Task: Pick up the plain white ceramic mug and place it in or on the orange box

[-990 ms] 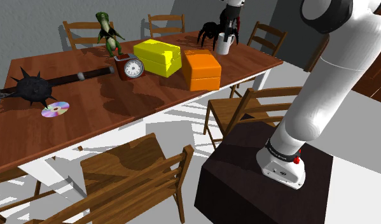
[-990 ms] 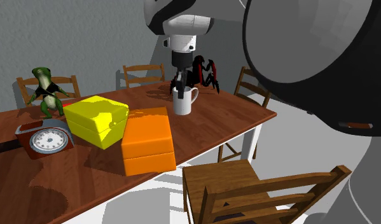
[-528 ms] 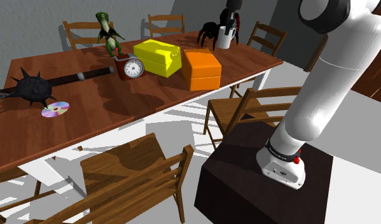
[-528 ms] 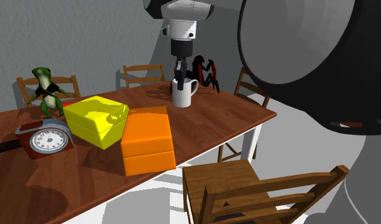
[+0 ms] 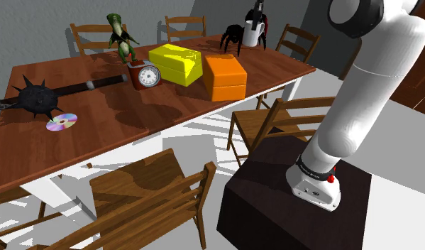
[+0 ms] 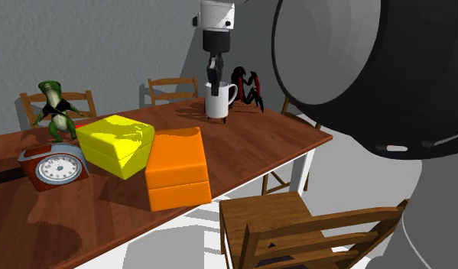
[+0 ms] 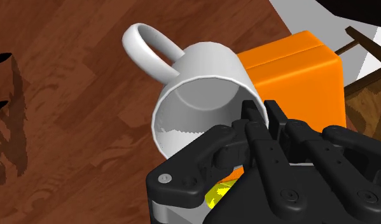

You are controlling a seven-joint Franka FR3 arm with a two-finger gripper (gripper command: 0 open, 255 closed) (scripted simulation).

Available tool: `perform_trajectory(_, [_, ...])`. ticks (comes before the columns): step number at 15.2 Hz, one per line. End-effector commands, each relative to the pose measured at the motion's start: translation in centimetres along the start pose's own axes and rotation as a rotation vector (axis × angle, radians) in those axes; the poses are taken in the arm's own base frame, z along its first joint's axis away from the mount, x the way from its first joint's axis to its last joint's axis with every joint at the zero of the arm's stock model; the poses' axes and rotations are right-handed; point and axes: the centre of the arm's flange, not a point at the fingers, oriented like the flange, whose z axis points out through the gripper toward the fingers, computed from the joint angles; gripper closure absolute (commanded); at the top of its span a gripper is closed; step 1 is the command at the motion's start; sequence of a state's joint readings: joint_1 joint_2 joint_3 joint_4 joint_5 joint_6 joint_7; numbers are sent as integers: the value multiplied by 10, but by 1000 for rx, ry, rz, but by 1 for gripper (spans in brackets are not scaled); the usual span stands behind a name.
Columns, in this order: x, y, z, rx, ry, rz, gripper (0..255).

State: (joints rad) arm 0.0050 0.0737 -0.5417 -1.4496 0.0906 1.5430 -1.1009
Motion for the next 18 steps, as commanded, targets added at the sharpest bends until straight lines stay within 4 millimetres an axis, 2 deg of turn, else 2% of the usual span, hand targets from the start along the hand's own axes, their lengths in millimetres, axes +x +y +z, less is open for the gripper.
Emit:
perform_trajectory(1, [16,-11,-9,0,0,0,255])
perform_trajectory(10, [103,-79,-42,0,0,0,255])
perform_trajectory(18, [100,-79,0,0,0,0,255])
